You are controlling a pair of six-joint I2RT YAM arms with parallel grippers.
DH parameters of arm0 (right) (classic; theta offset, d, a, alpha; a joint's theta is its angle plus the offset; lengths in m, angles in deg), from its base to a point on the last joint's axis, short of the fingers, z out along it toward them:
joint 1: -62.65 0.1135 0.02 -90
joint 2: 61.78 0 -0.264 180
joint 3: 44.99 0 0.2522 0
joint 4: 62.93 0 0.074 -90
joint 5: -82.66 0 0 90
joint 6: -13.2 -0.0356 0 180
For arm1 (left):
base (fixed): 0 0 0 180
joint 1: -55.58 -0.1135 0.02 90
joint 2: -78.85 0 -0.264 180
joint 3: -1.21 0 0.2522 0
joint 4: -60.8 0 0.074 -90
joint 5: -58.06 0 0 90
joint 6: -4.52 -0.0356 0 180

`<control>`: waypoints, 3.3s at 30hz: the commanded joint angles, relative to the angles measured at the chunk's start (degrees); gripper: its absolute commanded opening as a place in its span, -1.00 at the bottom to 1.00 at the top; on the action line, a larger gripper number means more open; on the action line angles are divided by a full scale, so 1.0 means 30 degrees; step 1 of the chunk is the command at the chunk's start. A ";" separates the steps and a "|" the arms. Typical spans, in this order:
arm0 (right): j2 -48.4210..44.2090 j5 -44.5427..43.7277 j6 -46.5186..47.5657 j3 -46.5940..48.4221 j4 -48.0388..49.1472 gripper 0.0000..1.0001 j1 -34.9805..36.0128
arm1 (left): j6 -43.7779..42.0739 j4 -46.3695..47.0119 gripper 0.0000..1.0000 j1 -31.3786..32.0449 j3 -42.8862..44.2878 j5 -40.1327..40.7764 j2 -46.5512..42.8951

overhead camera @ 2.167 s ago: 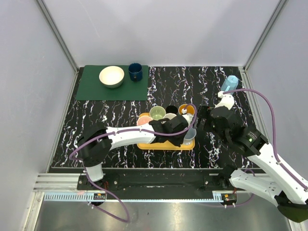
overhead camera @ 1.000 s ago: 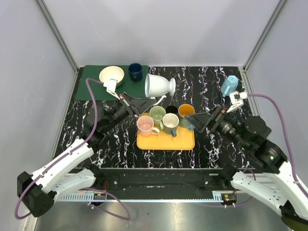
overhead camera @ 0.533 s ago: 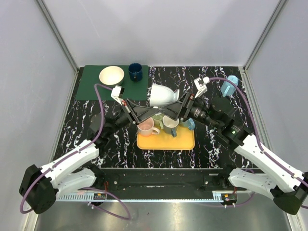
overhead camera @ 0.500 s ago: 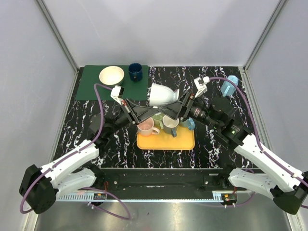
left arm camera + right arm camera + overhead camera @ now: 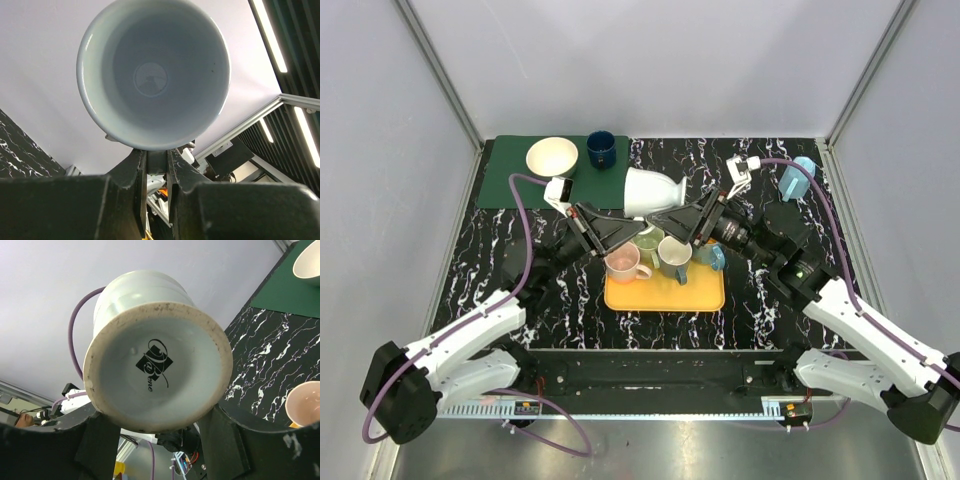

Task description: Turn the mug right side up

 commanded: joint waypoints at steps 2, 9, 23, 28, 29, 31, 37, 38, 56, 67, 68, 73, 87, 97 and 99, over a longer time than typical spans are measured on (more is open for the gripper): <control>0.0489 -0.0007 -0.0032 0.0518 0.1586 -0.06 0.0045 | -0.0003 0.1525 -1.00 0.0116 0.0261 -0.0398 -0.0411; 0.1250 0.0490 0.0086 0.0900 0.1527 -0.24 0.0045 | -0.1144 -0.0730 -1.00 0.0204 0.0934 -0.0721 -0.0499; 0.1983 0.0956 0.0437 0.1165 0.1906 -1.00 0.0074 | -0.1967 -0.2638 -1.00 0.0644 0.1522 -0.1716 0.0116; 0.1428 0.0902 0.0672 0.0549 0.2874 -0.55 0.0016 | -0.1586 -0.2168 -1.00 0.0644 0.1140 -0.1805 0.0116; 0.1340 0.0756 0.0672 0.0462 0.2904 -0.16 0.0015 | -0.1586 -0.2198 -1.00 0.0644 0.1140 -0.1805 0.0145; 0.1134 0.0696 0.0643 0.0344 0.3079 -0.12 0.0015 | -0.1556 -0.2314 -1.00 0.0644 0.1140 -0.1688 0.0087; 0.1661 0.0112 0.0965 0.1690 0.0331 -1.00 0.0045 | -0.2376 -0.3720 -1.00 0.0644 0.1345 -0.1249 -0.0293; 0.1661 -0.0064 0.0878 0.1691 0.0152 -1.00 0.0045 | -0.2493 -0.3895 -1.00 0.0644 0.1403 -0.1190 -0.0323; -0.0417 -0.0154 0.1551 0.0812 -0.1021 -1.00 0.0074 | -0.1471 -0.1558 -0.36 0.0204 0.0350 -0.0926 -0.0031; -0.1794 -0.1903 0.2017 0.0985 -0.2277 -1.00 0.0045 | -0.1029 -0.0498 0.07 -0.0206 -0.0353 -0.0897 -0.0234; -0.2231 -0.2376 0.2658 0.1133 -0.2659 -1.00 0.0045 | -0.1116 -0.0760 0.09 -0.0322 -0.0441 -0.0897 -0.0496; -0.2587 -0.4017 0.3893 0.2567 -0.4887 -1.00 0.0044 | -0.1440 -0.1407 0.15 -0.0703 -0.1202 -0.0574 -0.1231; 0.2330 -1.6584 0.8001 0.8426 -1.4667 -1.00 -0.5245 | -0.6063 -1.0042 0.16 -0.1407 -0.0914 0.0771 -0.5417; 1.0850 -1.2079 0.7906 1.0214 -1.2247 -1.00 -1.0619 | -0.8967 -1.4297 0.16 -0.1407 -0.0939 0.1799 -0.7734; 1.2055 -1.1932 0.8200 1.1351 -1.1511 -1.00 -1.0678 | -0.9173 -1.4443 0.16 -0.1407 -0.1144 0.2003 -0.7852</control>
